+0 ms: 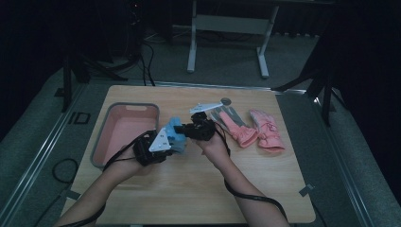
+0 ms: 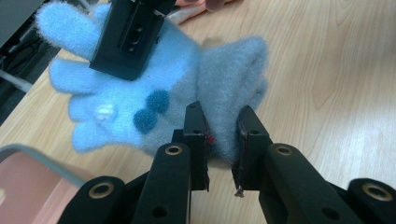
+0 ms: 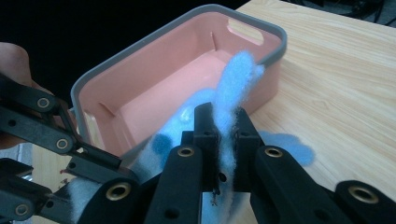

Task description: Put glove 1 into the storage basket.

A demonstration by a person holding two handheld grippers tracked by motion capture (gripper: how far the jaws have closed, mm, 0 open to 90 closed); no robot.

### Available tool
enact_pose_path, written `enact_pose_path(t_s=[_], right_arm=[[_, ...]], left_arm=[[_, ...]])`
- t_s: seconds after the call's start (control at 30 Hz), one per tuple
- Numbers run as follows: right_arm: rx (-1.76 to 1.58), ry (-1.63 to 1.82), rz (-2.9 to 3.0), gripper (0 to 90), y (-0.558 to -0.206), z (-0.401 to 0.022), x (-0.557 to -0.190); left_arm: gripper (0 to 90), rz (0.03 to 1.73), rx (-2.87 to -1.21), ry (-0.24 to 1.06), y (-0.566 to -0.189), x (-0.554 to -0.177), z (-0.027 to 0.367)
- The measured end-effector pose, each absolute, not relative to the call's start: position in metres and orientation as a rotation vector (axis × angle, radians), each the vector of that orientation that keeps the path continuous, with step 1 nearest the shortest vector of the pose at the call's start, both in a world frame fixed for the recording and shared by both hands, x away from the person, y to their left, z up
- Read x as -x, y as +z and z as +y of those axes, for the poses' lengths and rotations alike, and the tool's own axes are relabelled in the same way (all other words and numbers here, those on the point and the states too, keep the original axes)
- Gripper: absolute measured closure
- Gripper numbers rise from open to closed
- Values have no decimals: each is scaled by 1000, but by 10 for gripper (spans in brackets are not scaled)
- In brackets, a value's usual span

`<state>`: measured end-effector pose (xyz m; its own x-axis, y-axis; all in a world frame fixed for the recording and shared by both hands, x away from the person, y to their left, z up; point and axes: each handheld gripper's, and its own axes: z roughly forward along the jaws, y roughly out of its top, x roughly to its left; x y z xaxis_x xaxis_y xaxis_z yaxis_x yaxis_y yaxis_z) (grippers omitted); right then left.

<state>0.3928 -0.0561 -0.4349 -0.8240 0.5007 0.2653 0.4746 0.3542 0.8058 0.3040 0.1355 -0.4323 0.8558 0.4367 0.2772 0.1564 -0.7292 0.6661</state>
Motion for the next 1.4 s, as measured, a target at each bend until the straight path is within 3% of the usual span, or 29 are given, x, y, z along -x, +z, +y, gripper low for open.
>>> enact_pose_path(t_s=[1.07, 1.4], right_arm=[[-800, 1557, 2644, 846, -425, 62, -405], [-868, 1509, 2665, 846, -453, 70, -412]], left_arm=[[784, 599, -2409, 610, -424, -303, 236], [784, 642, -2443, 550, -450, -314, 241]])
